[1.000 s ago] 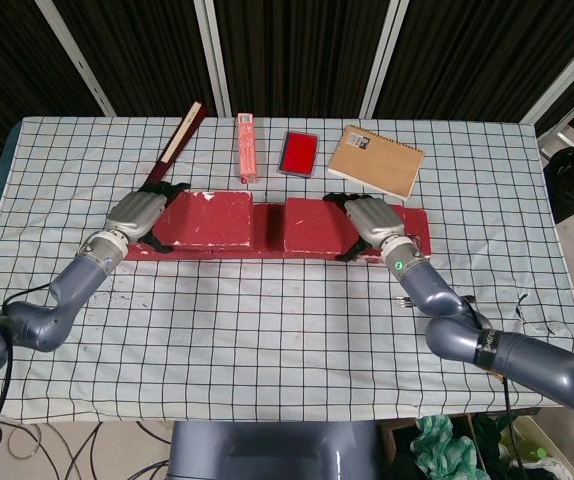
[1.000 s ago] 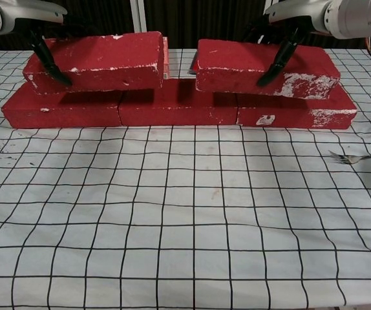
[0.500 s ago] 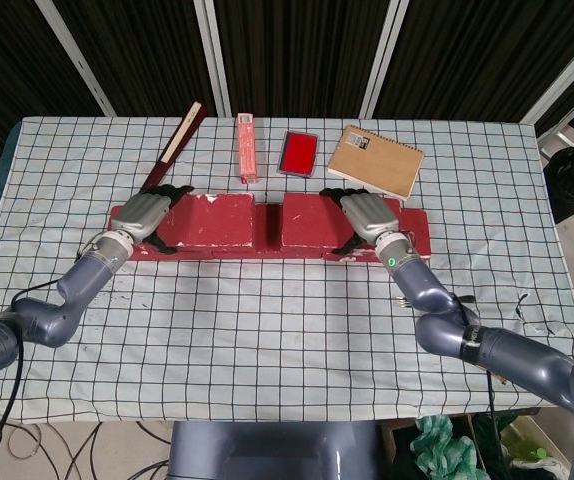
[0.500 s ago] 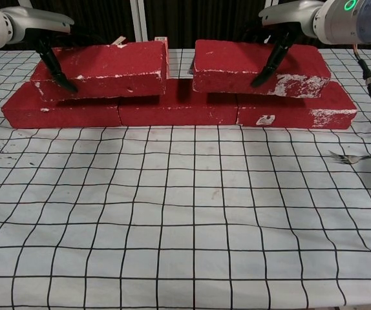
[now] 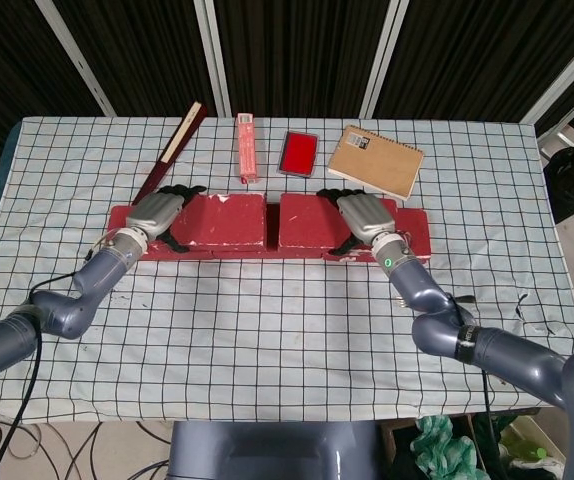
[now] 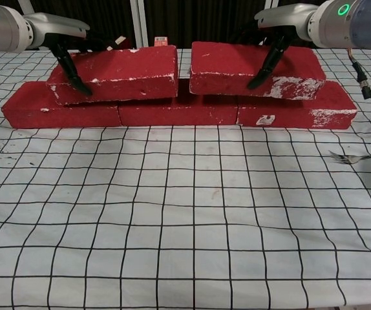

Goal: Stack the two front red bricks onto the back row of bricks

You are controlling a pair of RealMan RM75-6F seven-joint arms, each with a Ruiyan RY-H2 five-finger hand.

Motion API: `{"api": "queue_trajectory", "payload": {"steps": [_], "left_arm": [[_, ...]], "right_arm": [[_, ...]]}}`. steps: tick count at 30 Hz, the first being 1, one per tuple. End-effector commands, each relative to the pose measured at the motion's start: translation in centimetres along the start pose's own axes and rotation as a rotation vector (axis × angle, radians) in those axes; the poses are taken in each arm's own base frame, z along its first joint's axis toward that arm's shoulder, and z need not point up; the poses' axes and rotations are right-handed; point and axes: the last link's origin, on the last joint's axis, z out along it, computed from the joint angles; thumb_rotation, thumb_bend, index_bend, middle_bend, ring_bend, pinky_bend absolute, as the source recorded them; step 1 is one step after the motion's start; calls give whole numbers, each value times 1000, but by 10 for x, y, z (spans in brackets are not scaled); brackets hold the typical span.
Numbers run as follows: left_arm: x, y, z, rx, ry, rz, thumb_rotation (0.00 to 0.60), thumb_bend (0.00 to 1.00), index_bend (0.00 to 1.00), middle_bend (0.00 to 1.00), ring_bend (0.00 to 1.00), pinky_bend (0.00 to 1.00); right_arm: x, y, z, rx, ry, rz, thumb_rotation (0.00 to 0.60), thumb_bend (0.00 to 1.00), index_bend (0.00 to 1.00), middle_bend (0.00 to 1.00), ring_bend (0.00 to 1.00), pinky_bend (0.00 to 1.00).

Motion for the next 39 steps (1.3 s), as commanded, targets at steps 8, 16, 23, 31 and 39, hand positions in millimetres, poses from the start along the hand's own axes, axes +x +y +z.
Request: {"api": "queue_trajectory", "payload": {"steps": [8,16,23,31,39], "left_arm": [[3,1,2,1,6,12,600,202,36,151,40,82],[5,3,1,1,4,13,600,201,37,150,40,81],[3,-1,2,22,-28,17,600,201,37,150,40,80],[3,-3,6,41,-41,15,600,201,36,150,40,79],[4,-3,10,46,-43,21,600,200,36,150,40,78]], "right_arm": [[-4,-5,7,0,5,0,600,315,307,313,306,223],[-11,-12,14,9,-3,-1,600,314,309,313,305,223],[-15,-15,20,8,2,-2,600,315,311,313,305,223],[-19,-17,26,7,7,-10,600,315,319,313,305,223],[-21,-14,31,0,2,-30,600,314,320,313,305,223]]}}
